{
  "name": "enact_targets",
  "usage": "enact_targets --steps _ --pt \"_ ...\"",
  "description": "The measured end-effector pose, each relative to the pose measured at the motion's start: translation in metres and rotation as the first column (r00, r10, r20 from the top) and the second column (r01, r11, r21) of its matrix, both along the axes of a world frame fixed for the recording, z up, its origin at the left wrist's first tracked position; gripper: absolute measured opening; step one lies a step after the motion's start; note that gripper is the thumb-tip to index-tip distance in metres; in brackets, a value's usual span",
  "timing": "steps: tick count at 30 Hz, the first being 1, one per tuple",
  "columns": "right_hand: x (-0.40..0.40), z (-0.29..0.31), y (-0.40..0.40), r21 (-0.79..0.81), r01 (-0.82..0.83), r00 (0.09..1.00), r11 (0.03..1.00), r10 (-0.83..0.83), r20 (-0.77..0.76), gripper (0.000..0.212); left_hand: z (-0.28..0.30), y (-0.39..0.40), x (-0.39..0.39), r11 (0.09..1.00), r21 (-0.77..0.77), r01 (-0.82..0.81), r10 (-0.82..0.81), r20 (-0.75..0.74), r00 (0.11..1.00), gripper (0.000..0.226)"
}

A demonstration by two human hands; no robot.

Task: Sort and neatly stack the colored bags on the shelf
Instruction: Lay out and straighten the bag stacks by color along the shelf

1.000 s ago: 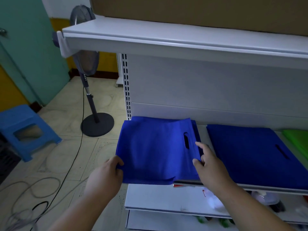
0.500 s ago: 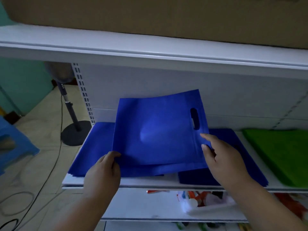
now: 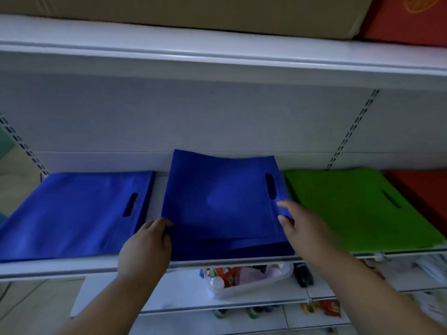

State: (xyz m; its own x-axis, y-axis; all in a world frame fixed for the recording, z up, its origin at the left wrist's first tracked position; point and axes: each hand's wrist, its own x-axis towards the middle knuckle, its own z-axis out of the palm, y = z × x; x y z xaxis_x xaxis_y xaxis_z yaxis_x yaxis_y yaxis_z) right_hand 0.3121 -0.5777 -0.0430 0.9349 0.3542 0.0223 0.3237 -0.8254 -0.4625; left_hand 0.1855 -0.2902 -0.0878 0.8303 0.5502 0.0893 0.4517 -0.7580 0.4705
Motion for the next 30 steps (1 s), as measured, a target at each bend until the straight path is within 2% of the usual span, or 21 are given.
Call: enact_targets --steps 7,12,17,21,24,30 --pt "0.011 -0.034 -0.012 -0.044 -0.026 0.993 0.999 0.020 -0.115 0.036 -0.004 -0.013 -0.005 0.997 0.071 0.042 -0.028 -0.189 0.982 0.027" --pt "0.014 -0.041 -0.010 -0.152 -0.040 0.996 0.988 0.028 -0.083 0.036 -0.002 -0.015 -0.002 0.986 0.144 0.085 -0.043 -0.274 0.961 0.029" --pt "0.009 -0.030 0.001 -0.251 -0.046 0.998 0.967 0.056 0.033 0.040 -0.001 -0.014 -0.010 0.978 0.201 0.047 0.001 -0.233 0.973 0.024" --pt "-0.005 -0.012 0.033 -0.230 -0.100 0.987 0.968 0.126 0.103 0.045 0.000 0.003 -0.025 0.982 0.186 0.007 0.018 -0.132 0.991 0.025" --pt "-0.021 0.005 0.074 -0.198 -0.182 0.968 0.963 0.210 0.136 0.048 -0.001 0.030 -0.043 0.986 0.168 -0.019 0.031 -0.072 0.997 0.024" --pt "-0.062 0.032 0.178 -0.168 -0.328 0.921 0.930 0.354 0.161 0.048 -0.007 0.115 -0.094 0.979 0.189 -0.079 0.093 -0.063 0.994 0.026"
